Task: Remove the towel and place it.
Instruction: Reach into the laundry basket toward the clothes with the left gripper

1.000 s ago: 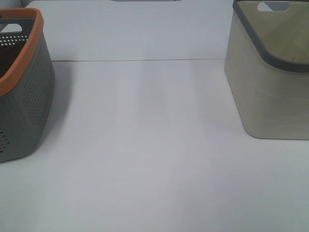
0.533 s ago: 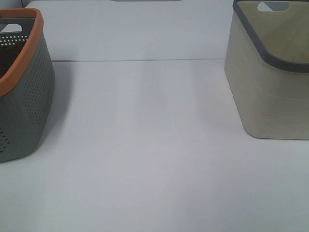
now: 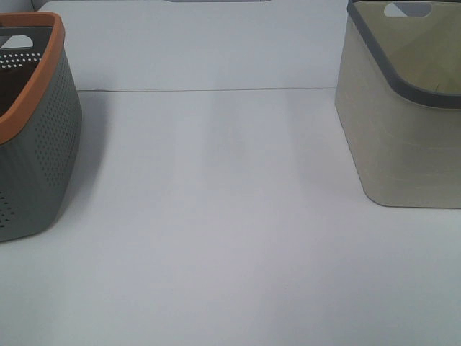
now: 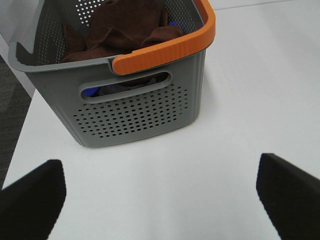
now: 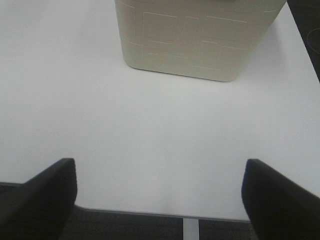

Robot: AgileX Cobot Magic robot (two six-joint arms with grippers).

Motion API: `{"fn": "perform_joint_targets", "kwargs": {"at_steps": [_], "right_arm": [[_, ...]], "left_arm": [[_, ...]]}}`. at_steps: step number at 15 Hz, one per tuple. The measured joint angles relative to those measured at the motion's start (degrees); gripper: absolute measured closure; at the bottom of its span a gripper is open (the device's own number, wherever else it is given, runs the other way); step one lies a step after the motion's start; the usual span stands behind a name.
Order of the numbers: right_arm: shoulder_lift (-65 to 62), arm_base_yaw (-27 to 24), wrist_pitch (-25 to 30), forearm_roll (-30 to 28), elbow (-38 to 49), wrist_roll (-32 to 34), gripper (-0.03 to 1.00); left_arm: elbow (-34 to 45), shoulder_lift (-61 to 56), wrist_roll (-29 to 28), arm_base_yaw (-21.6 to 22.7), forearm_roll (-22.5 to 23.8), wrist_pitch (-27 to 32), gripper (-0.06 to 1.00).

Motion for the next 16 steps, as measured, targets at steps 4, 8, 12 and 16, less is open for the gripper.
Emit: {"fn": "perform_joint_targets", "kwargs": {"at_steps": [4,8,12,16], "right_arm": [[0.0,0.0,0.0,0.0,0.0,0.0,0.18],[0.0,0.0,0.0,0.0,0.0,0.0,0.18],[0.0,0.0,0.0,0.0,0.0,0.0,0.18],[0.0,0.0,0.0,0.0,0.0,0.0,0.18]], "left_arm": [[-9.9,9.7,4.9,0.0,-0.2,5.7,-0.05],[-22.5,28.6,9.2,0.0,-6.0,9.3,-0.05],[-31.1,44.6,20.2,0.0,-7.7,9.6,-0.05],[-45.0,64.0,30.3,0.0,-7.6,9.6,-0.05]]}}
